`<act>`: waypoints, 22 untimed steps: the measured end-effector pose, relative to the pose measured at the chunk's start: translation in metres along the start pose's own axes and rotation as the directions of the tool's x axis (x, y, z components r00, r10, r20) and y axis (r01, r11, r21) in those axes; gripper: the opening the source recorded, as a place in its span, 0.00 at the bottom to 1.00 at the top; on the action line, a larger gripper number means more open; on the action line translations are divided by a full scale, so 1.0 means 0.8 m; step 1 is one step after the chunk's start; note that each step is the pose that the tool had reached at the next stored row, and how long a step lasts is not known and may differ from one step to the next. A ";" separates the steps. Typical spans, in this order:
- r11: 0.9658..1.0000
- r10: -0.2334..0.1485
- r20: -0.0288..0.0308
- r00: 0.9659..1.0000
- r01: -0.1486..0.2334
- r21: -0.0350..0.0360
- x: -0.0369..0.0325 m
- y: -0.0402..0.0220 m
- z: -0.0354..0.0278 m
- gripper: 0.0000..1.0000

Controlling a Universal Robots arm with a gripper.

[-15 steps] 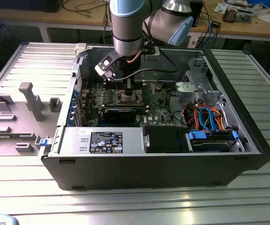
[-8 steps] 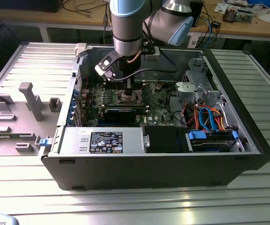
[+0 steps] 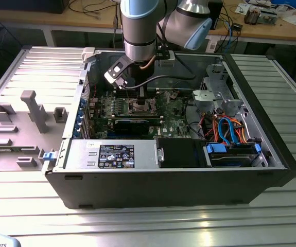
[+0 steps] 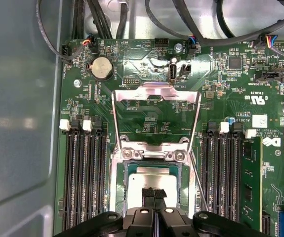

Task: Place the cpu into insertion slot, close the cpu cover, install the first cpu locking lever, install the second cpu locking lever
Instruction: 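Close the cpu cover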

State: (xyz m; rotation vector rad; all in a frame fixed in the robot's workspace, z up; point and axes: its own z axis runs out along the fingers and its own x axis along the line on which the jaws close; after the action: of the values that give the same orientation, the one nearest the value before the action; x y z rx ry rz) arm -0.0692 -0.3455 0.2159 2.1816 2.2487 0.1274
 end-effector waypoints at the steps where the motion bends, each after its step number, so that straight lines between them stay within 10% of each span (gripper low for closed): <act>1: 1.000 0.000 0.002 1.000 0.000 0.000 0.0000 0.0001 -0.0004 0.11; 22: 1.000 -0.001 0.010 1.000 0.001 0.000 0.0006 0.0006 -0.0096 0.11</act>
State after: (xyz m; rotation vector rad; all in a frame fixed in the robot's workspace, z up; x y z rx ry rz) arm -0.0692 -0.3454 0.2236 2.1764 2.2444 0.1156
